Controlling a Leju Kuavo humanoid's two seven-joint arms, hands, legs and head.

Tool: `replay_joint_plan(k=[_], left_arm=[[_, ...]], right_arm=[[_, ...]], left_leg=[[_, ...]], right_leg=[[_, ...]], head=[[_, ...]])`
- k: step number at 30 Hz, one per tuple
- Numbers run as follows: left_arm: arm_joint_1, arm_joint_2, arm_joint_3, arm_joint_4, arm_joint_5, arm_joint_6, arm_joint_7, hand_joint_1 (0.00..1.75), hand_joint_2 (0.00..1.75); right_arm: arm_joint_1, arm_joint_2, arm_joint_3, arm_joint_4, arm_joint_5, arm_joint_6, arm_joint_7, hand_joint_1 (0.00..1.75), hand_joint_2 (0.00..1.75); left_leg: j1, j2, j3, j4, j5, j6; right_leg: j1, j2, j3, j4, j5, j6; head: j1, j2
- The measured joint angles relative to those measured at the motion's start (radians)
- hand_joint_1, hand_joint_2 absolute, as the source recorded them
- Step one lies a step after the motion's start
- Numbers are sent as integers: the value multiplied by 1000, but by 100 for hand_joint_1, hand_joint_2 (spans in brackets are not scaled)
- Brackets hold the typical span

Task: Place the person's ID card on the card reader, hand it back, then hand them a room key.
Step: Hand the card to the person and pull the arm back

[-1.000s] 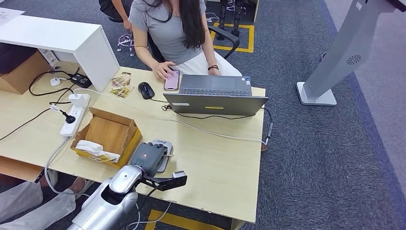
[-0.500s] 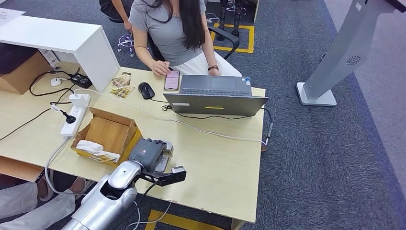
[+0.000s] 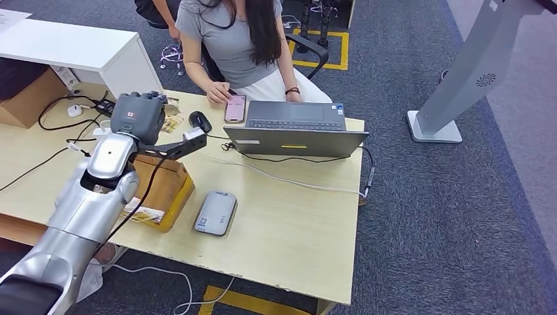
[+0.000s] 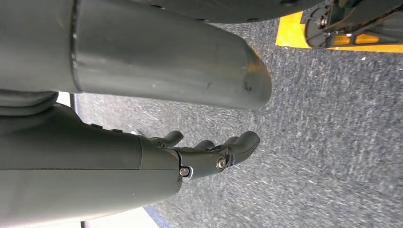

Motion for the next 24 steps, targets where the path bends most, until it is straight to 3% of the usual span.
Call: replay_joint_plan(k=[10, 24], left_arm=[[-56, 48, 34, 44, -61, 50, 1, 175, 175], [-110, 53, 34, 88, -91, 47, 3, 175, 175]], right_arm=[[1, 8, -2, -1, 6, 2, 14, 0, 0], [1, 8, -2, -1, 6, 9, 3, 0, 0]], left_leg=[[0, 0, -1, 0, 0, 0], [0, 0, -1, 0, 0, 0]], right_leg=[[0, 0, -2, 0, 0, 0], [0, 0, -2, 0, 0, 0]], head=[[0, 0], [0, 0]])
